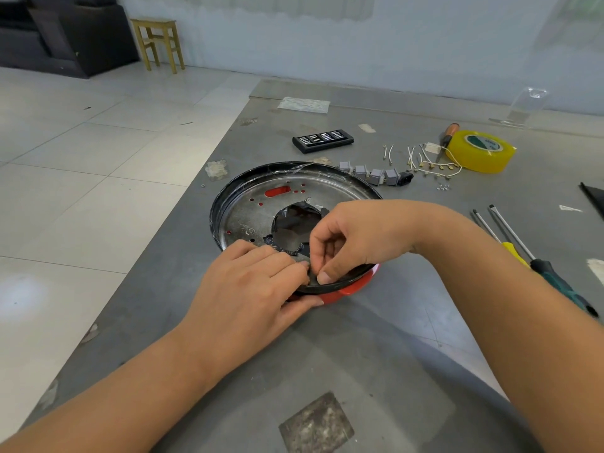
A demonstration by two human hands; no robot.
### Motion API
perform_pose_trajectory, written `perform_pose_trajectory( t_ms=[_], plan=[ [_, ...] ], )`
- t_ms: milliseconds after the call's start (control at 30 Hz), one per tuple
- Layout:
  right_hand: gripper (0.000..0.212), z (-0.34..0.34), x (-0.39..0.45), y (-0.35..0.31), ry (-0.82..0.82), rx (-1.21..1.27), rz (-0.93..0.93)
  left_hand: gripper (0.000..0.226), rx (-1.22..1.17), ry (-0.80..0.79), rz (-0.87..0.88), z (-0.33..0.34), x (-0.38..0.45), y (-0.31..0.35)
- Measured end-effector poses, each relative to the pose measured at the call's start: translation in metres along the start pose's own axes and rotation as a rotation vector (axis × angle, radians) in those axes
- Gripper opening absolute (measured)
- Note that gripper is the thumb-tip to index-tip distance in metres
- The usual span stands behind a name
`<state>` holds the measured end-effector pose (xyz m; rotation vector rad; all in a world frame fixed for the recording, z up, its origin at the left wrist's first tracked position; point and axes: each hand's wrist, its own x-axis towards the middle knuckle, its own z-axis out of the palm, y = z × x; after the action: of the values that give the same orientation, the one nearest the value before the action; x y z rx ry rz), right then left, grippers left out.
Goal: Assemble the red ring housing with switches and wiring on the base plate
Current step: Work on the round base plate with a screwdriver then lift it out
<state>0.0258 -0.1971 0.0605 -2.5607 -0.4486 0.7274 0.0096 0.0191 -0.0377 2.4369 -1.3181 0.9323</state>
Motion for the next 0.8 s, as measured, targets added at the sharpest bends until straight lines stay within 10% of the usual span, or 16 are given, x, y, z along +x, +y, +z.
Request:
perform_pose_trajectory(
  t_ms=[233,400,533,800],
  plan=[
    [0.016,-0.006,-0.008,0.009,0.068,0.079,-0.026,0.034,-0.038,0.037,-0.010,0.001,0.000,0.001],
    [0.011,0.004,-0.027,0.034,0.724,0.184,-0.099,0.027,-0.070,0.067,0.013,0.005,-0.003,0.001],
    [0.012,0.028,-0.045,0.079,1.139,-0.013,0.186,0.023,-0.082,0.061,0.021,0.005,-0.003,0.001],
    [0.022,0.068,-0.079,0.134,0.884,-0.589,0.942,0.032,-0.065,0.008,-0.011,0.000,-0.001,0.005]
  ],
)
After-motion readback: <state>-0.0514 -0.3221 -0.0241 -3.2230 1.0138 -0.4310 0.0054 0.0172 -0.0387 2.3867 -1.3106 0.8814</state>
